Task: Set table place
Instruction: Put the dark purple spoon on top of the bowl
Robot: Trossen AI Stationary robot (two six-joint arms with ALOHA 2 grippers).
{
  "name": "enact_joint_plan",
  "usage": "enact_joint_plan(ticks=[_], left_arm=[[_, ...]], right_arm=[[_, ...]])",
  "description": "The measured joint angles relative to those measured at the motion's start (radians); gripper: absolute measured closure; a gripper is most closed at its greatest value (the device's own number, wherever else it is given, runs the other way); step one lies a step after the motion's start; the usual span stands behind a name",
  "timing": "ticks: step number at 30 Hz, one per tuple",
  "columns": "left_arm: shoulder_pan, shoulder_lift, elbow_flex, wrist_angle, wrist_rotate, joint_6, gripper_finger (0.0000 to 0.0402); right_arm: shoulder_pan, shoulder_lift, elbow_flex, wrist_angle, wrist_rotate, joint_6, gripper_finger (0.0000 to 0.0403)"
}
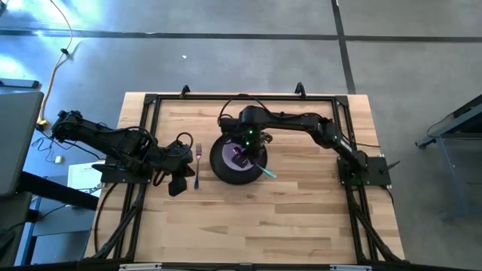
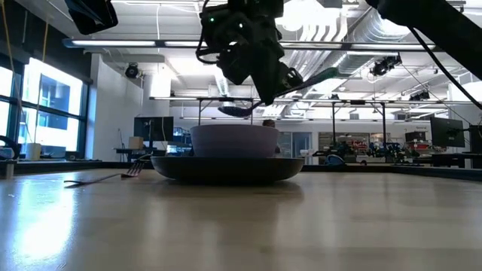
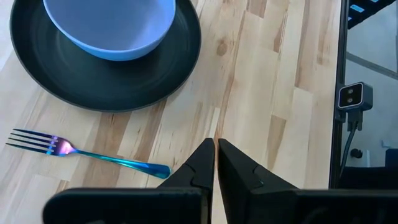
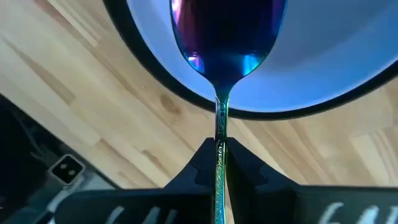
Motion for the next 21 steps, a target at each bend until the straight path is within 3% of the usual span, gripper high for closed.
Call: enact_joint_plan(ticks=[5, 11, 21], left_arm=[[0.0, 0.0, 0.0, 0.0, 0.0, 0.0, 0.0394], [0.0, 0.0, 0.0, 0.023, 0.0, 0.0, 0.0394], [0.0, 0.0, 0.0, 0.089, 0.0, 0.0, 0.0394]], right_arm=[[0.028, -0.037, -0.001, 0.0, 0.115, -0.046, 0.0403], [0.029, -0.185, 0.0, 0.0, 0.23, -0.006, 0.0403], [0.041, -0.341, 0.0, 0.0, 0.303, 0.029, 0.0403]])
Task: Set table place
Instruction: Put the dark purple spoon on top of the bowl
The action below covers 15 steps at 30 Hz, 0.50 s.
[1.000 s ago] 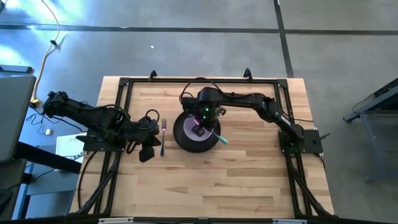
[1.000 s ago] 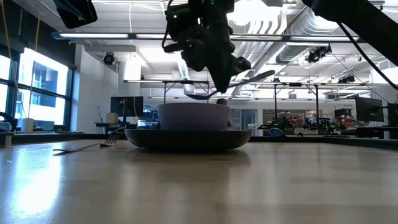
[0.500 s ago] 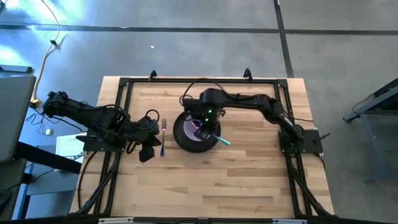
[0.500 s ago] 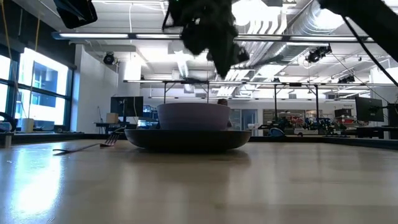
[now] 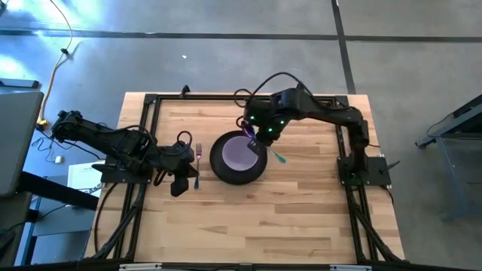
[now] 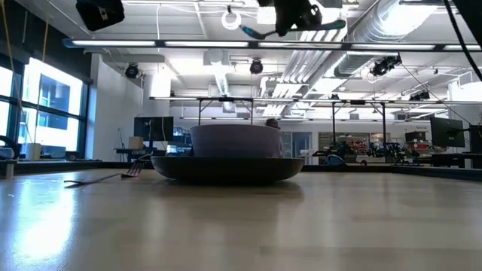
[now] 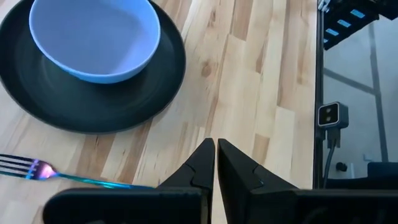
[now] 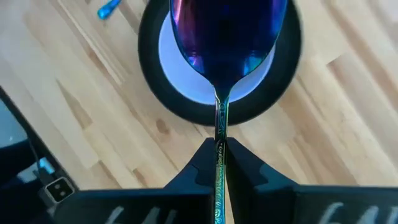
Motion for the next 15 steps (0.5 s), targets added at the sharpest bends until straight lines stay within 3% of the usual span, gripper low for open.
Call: enact_joint_plan(ticks=[11, 15], left_arm=[[0.0, 0.0, 0.0, 0.024, -0.024, 0.016, 0.0394], [0.0, 0.0, 0.0, 0.024, -0.051, 0.017, 0.0394]], right_arm=[[0.062, -0.039, -0.003, 0.001, 0.132, -0.006, 0.0403], [0.077, -0.073, -0.123, 0.002, 0.191, 0.005, 0.0403]])
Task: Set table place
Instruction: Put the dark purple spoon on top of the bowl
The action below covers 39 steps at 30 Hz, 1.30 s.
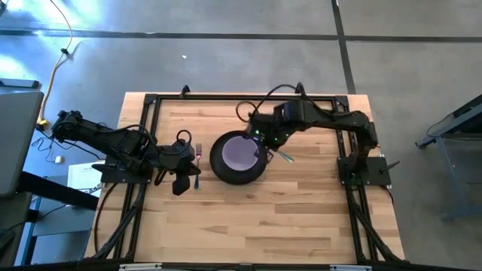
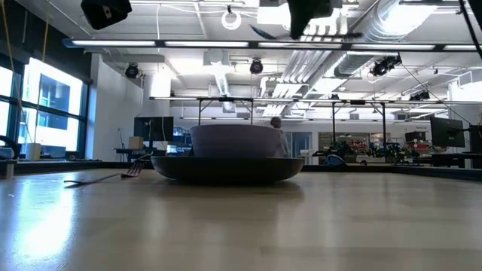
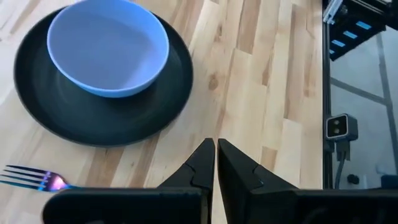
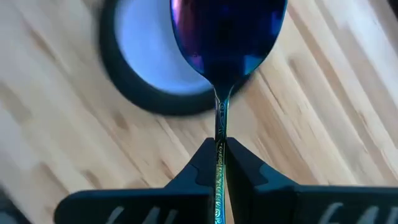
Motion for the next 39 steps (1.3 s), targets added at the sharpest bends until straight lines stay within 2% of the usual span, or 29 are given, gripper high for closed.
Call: enact_joint_plan(ticks=[3, 6, 12, 17, 24, 30, 35, 39], left_arm=[[0.0, 0.0, 0.0, 0.0, -0.002, 0.0, 0.0394], [0.0, 0.0, 0.0, 0.0, -0.002, 0.0, 0.0394], [0.0, 0.0, 0.0, 0.0, -0.002, 0.002, 0.0394], [0.0, 0.0, 0.0, 0.0, -0.002, 0.002, 0.0394], [0.0, 0.0, 0.0, 0.0, -0.002, 0.002, 0.0394], [0.0, 0.0, 0.0, 0.0, -0.01, 0.002, 0.0394], [0.0, 0.0, 0.0, 0.0, -0.029, 0.002, 0.0394], [0.0, 0.0, 0.0, 0.0, -0.029, 0.003, 0.0394]], right_arm=[[0.001, -0.055, -0.148, -0.002, -0.006, 0.032, 0.0403], [-0.002, -0.108, -0.271, -0.003, -0.092, 0.075, 0.0403], [-0.059, -0.142, -0.387, -0.001, -0.397, 0.084, 0.0403], [-0.14, -0.104, -0.401, 0.007, -0.521, 0.076, 0.0403], [-0.222, -0.028, -0.361, 0.038, -0.586, -0.005, 0.0403], [-0.232, 0.036, -0.35, 0.192, -0.642, -0.028, 0.0403], [-0.238, 0.091, -0.35, 0.205, -0.664, -0.038, 0.0403], [-0.245, 0.142, -0.35, 0.251, -0.744, -0.056, 0.0403]])
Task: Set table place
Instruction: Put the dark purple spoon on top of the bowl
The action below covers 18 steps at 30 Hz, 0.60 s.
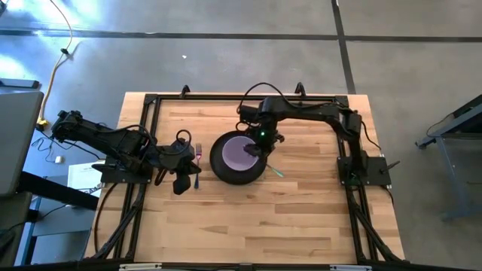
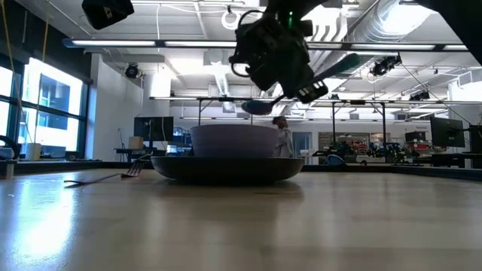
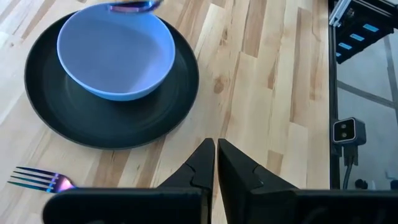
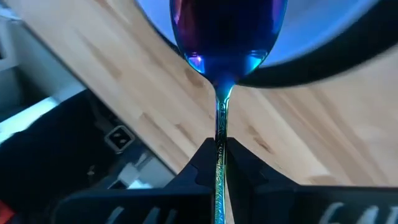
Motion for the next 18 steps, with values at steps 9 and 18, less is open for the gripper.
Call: enact_joint_plan(ticks=[9, 18], left_arm=[[0.0, 0.0, 0.0, 0.0, 0.0, 0.003, 0.0394], [0.0, 0.0, 0.0, -0.001, 0.0, 0.003, 0.0394]], right_arm=[[-0.02, 0.04, 0.0, 0.083, -0.054, 0.04, 0.0403], [-0.024, 0.068, 0.0, 0.158, -0.008, 0.101, 0.0403]])
